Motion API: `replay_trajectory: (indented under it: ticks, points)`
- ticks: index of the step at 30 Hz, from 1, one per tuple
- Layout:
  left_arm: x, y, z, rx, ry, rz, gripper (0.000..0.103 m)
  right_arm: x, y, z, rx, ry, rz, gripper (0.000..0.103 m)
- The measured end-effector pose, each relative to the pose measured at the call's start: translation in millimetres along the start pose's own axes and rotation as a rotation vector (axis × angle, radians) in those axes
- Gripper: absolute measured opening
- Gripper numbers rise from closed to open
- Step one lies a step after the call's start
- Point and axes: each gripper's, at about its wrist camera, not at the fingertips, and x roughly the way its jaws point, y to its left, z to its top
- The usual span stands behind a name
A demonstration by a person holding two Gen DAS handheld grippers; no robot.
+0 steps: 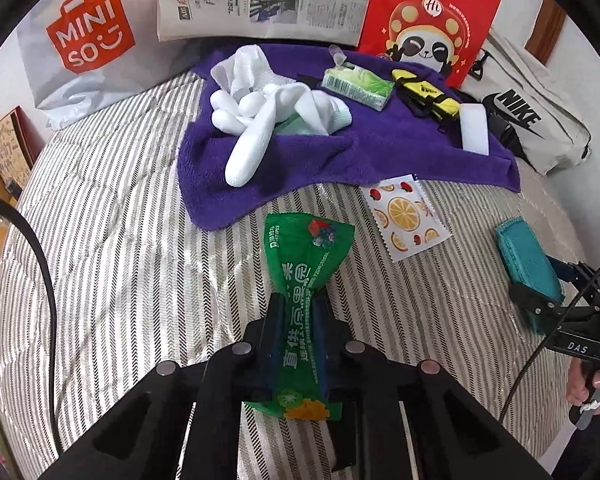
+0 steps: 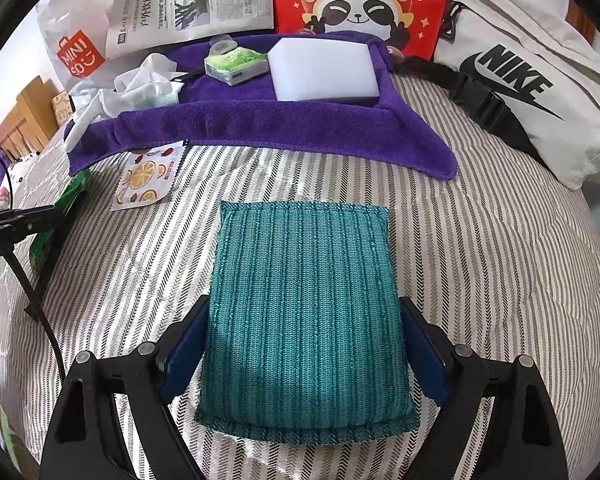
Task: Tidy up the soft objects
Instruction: 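Carry the teal mat onto the towel with right while left carries the green card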
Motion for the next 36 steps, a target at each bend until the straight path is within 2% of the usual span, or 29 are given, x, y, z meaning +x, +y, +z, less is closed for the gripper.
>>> replay_trajectory:
  ticks: [9,20,29,36]
  points:
    - [-17,8,-3,-0.025,-0.026,-0.026,0.013,-10,5,9,-0.017,-0.030,0.008,0.088]
    - [-37,9,-1,-0.008,-0.063,-0.064,0.013,-21,13,25,-0.039,-0.048,0.036,0.088]
    - [-53,1,14,0.017,-0.102,-0.101,0.013,-28,18,55,-0.044,-0.071,0.057,0.088]
    - [-59,2,37,0.020,-0.125,-0.114,0.013,-36,19,93,-0.059,-0.104,0.066,0.088]
